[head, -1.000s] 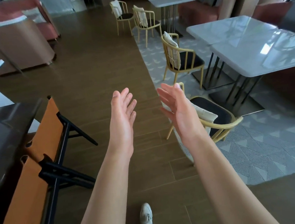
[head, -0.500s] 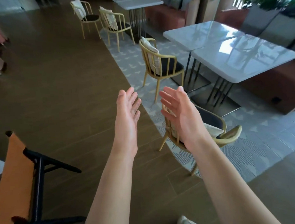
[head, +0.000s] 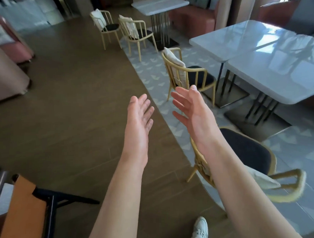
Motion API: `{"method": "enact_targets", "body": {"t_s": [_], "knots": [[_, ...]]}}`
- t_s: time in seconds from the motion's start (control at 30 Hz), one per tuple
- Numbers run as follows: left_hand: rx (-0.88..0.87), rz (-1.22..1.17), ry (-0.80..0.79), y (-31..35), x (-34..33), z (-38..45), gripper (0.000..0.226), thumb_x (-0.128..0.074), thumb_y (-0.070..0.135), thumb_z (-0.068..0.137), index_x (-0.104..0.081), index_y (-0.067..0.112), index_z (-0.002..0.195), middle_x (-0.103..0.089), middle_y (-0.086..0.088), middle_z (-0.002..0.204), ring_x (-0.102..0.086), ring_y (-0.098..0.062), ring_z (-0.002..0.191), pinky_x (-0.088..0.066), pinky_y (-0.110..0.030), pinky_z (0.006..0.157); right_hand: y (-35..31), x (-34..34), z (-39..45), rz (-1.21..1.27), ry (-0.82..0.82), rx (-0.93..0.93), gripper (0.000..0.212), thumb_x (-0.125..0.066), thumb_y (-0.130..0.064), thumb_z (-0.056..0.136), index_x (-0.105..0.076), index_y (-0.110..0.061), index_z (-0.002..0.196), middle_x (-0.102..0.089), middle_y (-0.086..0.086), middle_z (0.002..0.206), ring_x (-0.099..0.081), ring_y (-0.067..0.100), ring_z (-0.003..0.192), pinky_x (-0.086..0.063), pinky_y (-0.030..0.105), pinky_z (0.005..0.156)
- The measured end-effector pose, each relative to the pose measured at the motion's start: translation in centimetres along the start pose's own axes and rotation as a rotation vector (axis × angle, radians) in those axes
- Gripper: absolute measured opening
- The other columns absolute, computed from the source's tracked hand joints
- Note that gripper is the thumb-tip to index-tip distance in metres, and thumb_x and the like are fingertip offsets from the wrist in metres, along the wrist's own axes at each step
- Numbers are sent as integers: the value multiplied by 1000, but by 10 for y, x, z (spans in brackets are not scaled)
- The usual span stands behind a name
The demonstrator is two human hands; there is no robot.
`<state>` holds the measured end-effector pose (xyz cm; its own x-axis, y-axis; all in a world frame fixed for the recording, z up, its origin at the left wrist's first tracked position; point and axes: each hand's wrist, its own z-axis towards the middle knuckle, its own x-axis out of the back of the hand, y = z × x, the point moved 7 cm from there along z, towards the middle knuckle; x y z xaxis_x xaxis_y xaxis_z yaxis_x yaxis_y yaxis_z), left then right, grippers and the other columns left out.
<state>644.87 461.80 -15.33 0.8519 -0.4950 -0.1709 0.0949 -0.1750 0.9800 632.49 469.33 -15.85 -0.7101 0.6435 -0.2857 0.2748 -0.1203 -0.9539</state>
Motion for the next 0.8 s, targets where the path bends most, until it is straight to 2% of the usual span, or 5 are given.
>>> {"method": "enact_targets", "body": {"t_s": [0.1,0.23,0.4,0.57,0.8], "knots": [[-47,-17,52,15,-3,43,58,-21,56,106,-44,28,151,-48,7,154,-49,-7,136,-29,-43,122,-11,-15,50,-2,-62,21,49,-29,-50,106,-56,-25,139,-60,-12,138,-53,4,129,-39,39,115],[-37,-27,45,15,-11,83,59,-20,56,106,-43,27,152,-47,6,154,-49,-7,137,-29,-43,122,-8,-17,88,-3,-83,7,48,-30,-50,106,-56,-26,138,-61,-12,137,-53,3,129,-37,40,116],[21,-33,-29,1,-32,147,60,-21,57,105,-43,28,152,-46,6,155,-47,-8,138,-27,-45,123,-4,6,136,-27,21,-30,48,-30,-48,106,-54,-25,141,-60,-10,139,-51,7,131,-37,39,117],[99,-32,-210,-22,-77,213,57,-23,56,106,-47,28,149,-53,7,149,-53,-8,133,-32,-43,120,-6,39,182,-23,226,5,45,-31,-47,107,-58,-24,134,-61,-8,138,-52,10,131,-38,40,116],[231,-28,-609,-33,-164,278,56,-22,54,106,-48,26,146,-55,4,148,-54,-8,132,-33,-42,120,-28,79,198,36,574,102,49,-32,-43,106,-51,-18,144,-57,-1,144,-52,13,133,-42,35,111]]}}
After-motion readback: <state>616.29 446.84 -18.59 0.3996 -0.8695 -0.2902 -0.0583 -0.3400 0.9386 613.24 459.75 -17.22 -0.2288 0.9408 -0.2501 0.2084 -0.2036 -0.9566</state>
